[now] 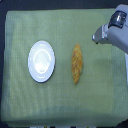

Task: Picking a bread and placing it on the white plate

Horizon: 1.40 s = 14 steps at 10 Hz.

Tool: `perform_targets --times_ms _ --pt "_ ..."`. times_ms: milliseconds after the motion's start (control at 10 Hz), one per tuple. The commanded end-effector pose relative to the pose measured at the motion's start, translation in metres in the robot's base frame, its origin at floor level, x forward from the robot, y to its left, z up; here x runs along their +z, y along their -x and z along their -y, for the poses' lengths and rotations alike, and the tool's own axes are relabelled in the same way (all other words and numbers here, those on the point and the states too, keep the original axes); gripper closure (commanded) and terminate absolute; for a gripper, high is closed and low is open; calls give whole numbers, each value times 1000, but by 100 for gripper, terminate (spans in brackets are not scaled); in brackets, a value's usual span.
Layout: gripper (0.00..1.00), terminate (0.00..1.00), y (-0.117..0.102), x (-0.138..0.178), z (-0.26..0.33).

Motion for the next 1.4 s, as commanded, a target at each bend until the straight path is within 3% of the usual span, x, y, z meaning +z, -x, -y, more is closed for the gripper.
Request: perform_targets --times_ms 0,800,1300 --pt "0 0 -10 -11 -32" --pt "0 0 -32 -78 -114" --pt "0 0 -32 -124 -111"
